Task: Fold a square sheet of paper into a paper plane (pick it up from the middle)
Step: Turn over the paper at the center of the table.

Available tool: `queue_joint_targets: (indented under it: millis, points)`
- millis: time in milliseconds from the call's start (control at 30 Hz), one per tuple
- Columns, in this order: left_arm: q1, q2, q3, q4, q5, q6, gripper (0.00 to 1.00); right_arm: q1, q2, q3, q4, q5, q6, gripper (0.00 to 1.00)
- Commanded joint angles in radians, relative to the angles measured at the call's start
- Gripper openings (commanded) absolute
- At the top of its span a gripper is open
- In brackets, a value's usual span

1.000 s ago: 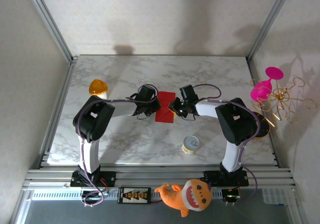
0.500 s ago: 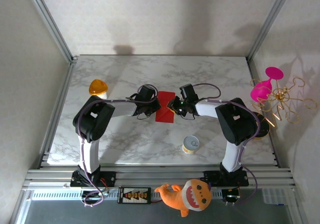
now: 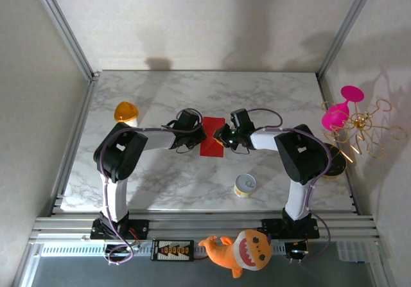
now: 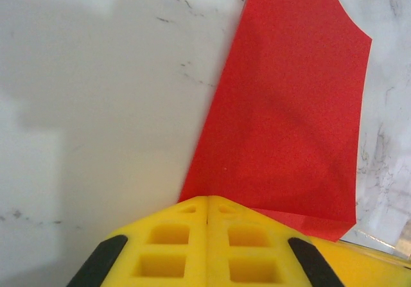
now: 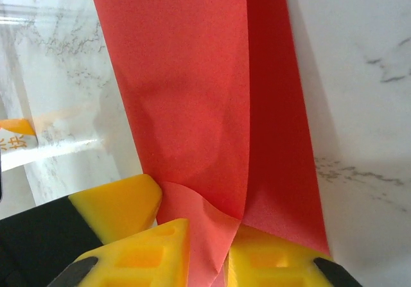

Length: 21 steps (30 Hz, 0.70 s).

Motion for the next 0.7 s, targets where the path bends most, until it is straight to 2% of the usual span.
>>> queue_joint_targets:
  millis: [0, 167, 267, 333, 433, 567, 667]
  points:
    - [-0.004, 0.008, -0.026, -0.044, 0.007, -0.012, 0.0, -0.005, 0.017, -0.012, 0.036, -0.03, 0.007, 0.2]
    - [0.01, -0.04, -0.014, -0.048, 0.016, -0.011, 0.06, -0.011, 0.001, -0.032, 0.075, -0.017, -0.003, 0.09]
    - [0.04, -0.115, -0.028, -0.034, 0.031, -0.015, 0.13, -0.025, -0.042, -0.072, 0.133, -0.007, -0.008, 0.02]
    - [0.07, -0.183, -0.06, -0.006, 0.055, -0.017, 0.2, -0.038, -0.078, -0.095, 0.167, -0.008, -0.024, 0.0]
    - [0.118, -0.284, -0.13, 0.058, 0.111, -0.03, 0.34, -0.051, -0.135, -0.109, 0.196, -0.023, -0.073, 0.0]
    - [0.157, -0.392, -0.223, 0.164, 0.211, -0.049, 0.51, -0.065, -0.191, -0.091, 0.206, -0.102, -0.143, 0.0]
    - [0.158, -0.441, -0.288, 0.279, 0.279, -0.056, 0.71, -0.069, -0.213, -0.074, 0.227, -0.189, -0.159, 0.0]
